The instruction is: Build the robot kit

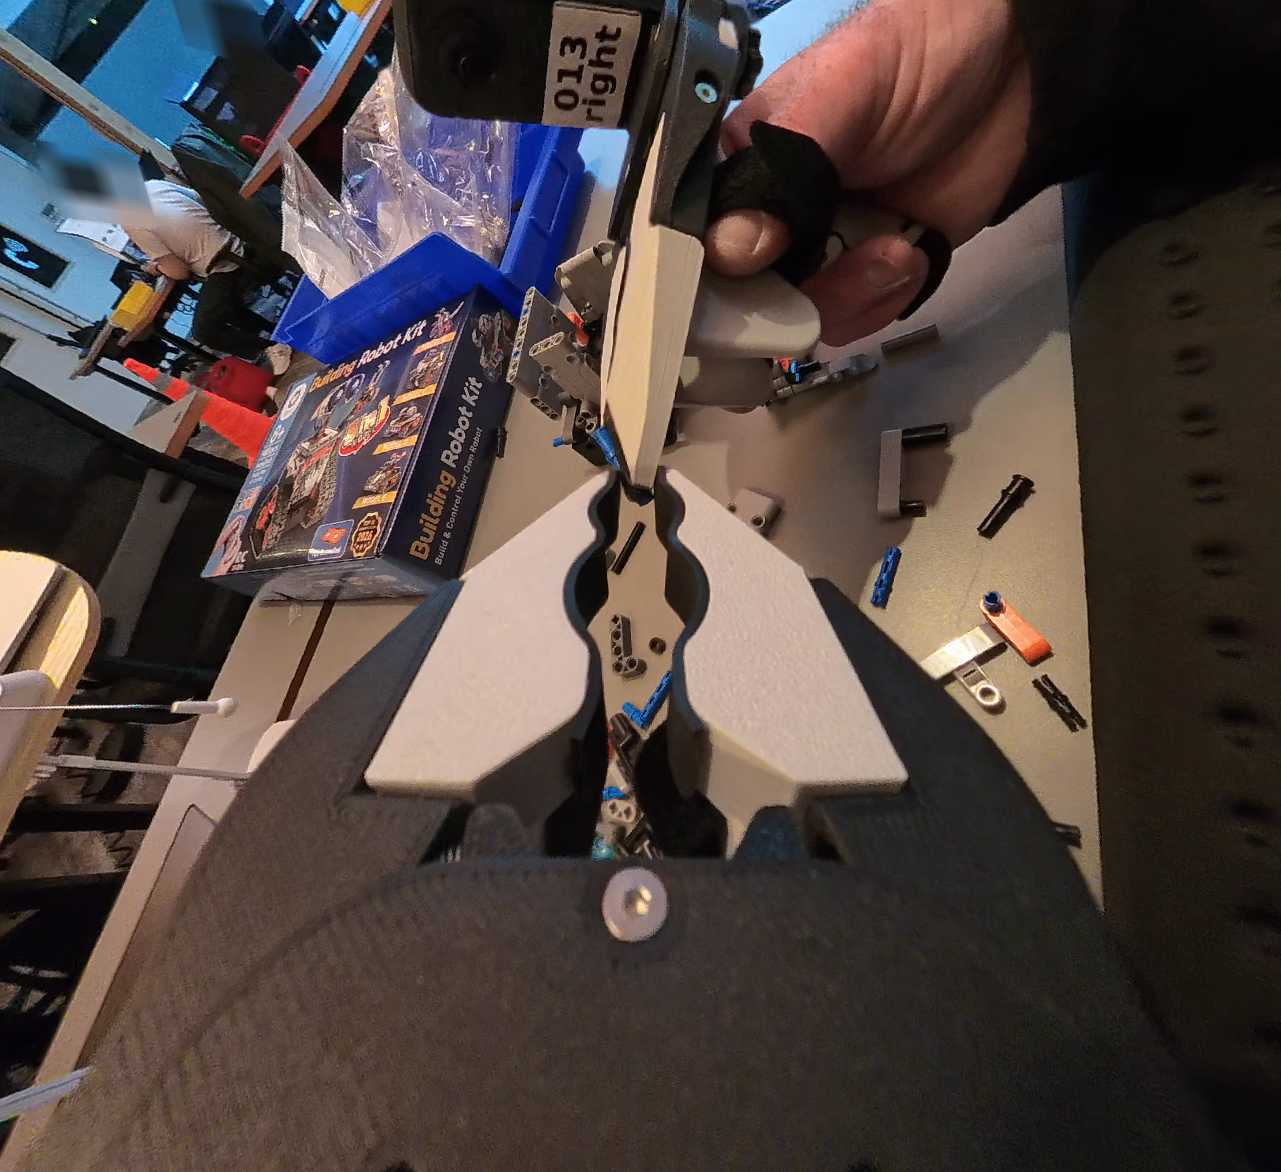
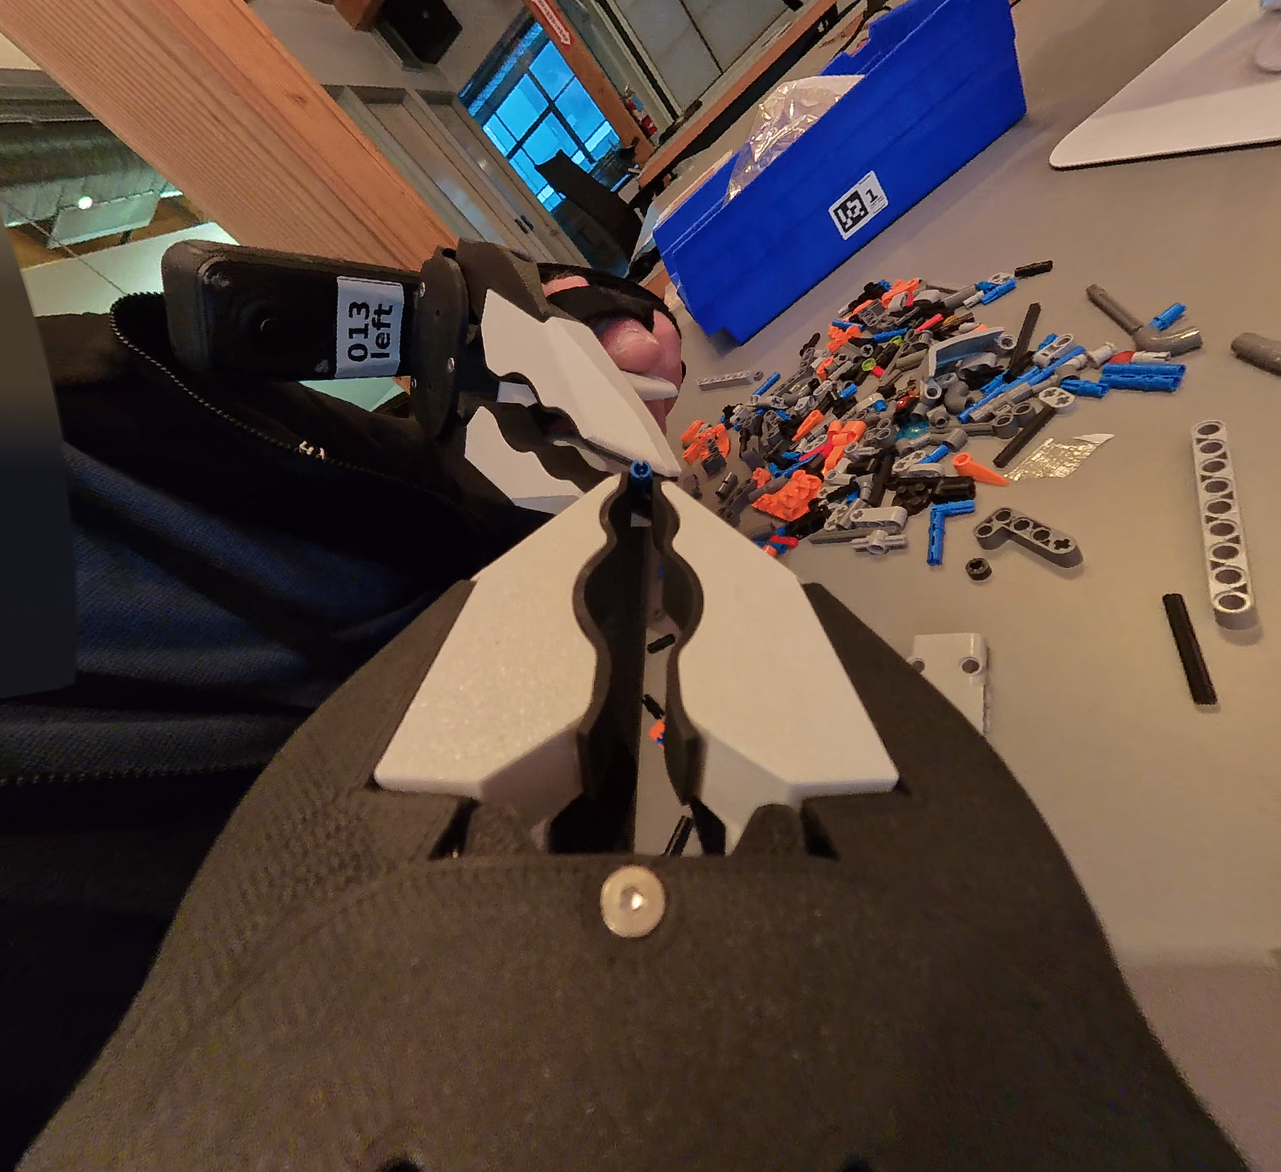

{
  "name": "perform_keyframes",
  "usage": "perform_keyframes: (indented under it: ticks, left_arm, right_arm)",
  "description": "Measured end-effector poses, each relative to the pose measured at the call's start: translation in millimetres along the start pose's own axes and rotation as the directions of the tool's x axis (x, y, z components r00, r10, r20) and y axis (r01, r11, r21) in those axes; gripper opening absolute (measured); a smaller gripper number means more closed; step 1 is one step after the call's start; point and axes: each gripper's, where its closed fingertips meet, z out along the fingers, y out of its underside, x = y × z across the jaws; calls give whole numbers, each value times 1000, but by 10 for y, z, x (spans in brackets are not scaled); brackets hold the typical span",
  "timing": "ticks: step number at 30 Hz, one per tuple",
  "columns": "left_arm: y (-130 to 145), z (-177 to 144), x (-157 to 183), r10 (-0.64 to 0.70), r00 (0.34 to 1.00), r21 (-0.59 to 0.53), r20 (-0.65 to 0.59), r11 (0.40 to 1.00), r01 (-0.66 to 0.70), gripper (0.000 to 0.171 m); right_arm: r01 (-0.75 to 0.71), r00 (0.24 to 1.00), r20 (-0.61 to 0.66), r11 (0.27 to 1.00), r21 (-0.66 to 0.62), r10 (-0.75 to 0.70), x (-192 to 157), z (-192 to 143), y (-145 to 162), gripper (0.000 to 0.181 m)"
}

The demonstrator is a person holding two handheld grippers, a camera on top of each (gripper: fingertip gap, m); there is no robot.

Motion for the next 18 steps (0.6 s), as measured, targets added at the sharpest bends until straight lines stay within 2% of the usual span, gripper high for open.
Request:
perform_keyframes:
  ticks: [8, 18]
  left_arm:
    - [0, -21, 0, 28, 1000, -8, 15, 1000, -27, 5]
    - [53, -32, 15, 26, 1000, -23, -1, 999, -26, 2]
  right_arm:
    - [-5, 1000, 12, 1000, 8, 5, -8, -11, -7, 3]
    - [25, 999, -38, 1000, -13, -25, 34, -53, 11, 3]
